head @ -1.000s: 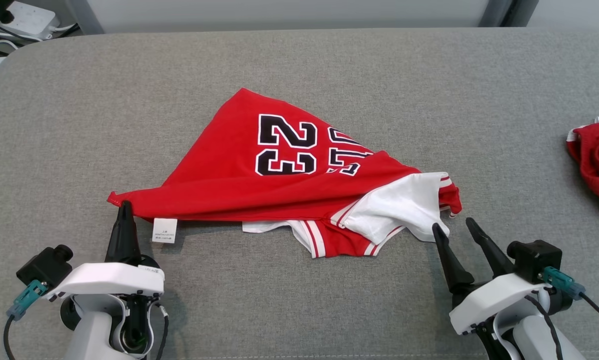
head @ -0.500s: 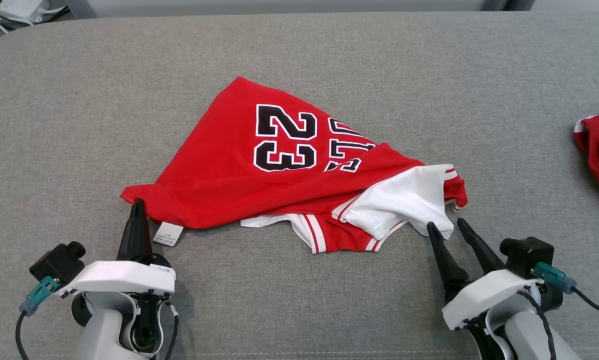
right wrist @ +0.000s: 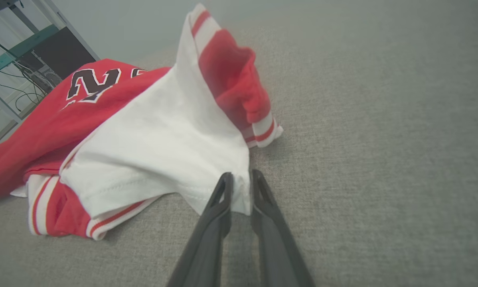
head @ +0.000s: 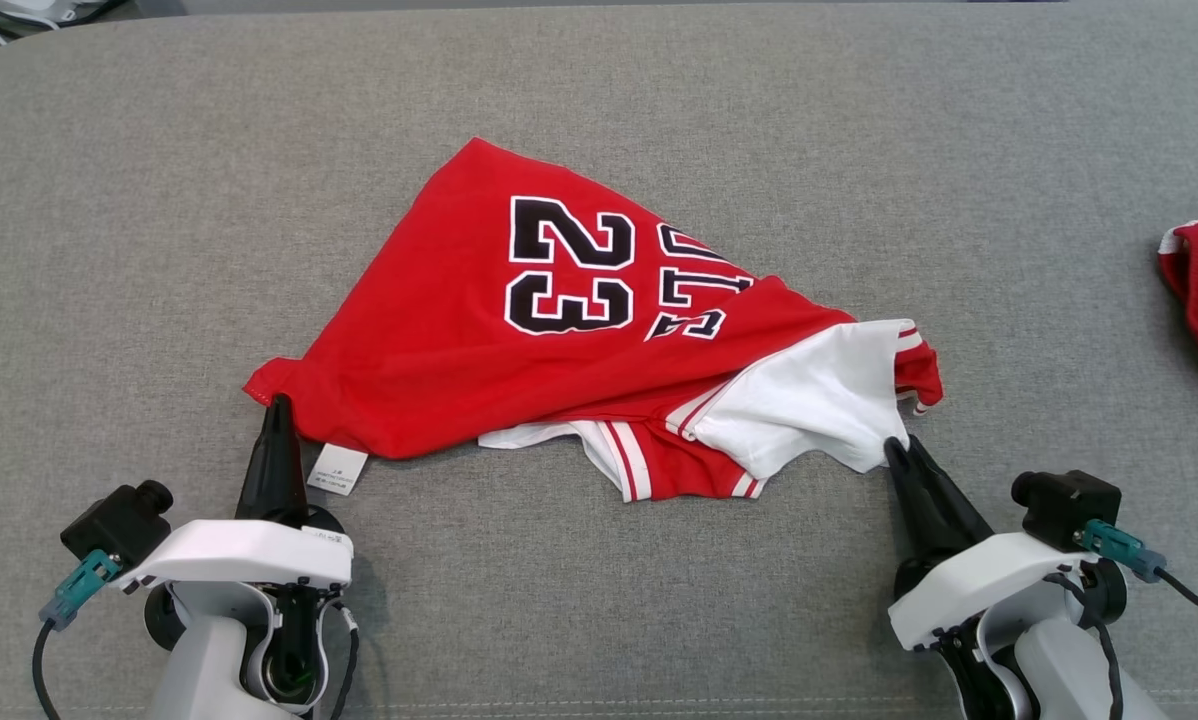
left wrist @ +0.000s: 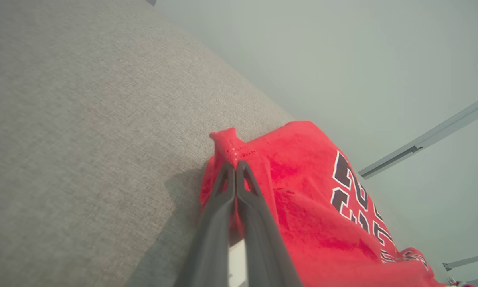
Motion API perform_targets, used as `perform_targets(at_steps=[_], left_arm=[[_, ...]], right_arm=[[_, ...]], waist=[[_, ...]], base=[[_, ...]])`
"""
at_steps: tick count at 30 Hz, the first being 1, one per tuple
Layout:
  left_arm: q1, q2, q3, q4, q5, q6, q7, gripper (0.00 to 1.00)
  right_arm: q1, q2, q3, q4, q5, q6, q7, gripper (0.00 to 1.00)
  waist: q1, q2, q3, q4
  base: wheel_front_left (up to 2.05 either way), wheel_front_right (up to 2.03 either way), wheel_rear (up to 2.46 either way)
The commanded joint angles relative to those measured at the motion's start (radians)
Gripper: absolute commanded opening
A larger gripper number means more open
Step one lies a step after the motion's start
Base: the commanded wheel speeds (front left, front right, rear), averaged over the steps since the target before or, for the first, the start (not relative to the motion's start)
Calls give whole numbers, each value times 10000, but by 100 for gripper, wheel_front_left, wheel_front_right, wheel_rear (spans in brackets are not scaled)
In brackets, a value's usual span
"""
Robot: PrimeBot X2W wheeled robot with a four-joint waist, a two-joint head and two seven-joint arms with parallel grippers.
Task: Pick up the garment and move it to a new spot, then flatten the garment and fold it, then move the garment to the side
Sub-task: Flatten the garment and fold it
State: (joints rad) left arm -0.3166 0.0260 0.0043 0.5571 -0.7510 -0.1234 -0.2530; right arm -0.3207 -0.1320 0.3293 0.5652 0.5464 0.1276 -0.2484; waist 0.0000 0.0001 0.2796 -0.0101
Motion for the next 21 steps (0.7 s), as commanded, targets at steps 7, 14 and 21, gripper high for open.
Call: perform_targets(at_steps=[7, 14, 21], left_arm=[[-435, 243, 186, -423, -146, -72, -87, 0], [-484, 243, 160, -942, -152, -72, -87, 0], [-1667, 716, -328, -1853, -126, -72, -38, 0]], right_arm=[[-229, -24, 12, -748, 186, 31, -134, 0], [-413, -78, -163, -2158, 150, 31, -134, 0], [-1754, -273, 135, -3731, 469, 31, -134, 0]], waist=[[0, -1, -11, -63], [0, -1, -175, -3], [0, -1, -478, 58]], base=[[0, 0, 0], [0, 0, 0], [0, 0, 0]])
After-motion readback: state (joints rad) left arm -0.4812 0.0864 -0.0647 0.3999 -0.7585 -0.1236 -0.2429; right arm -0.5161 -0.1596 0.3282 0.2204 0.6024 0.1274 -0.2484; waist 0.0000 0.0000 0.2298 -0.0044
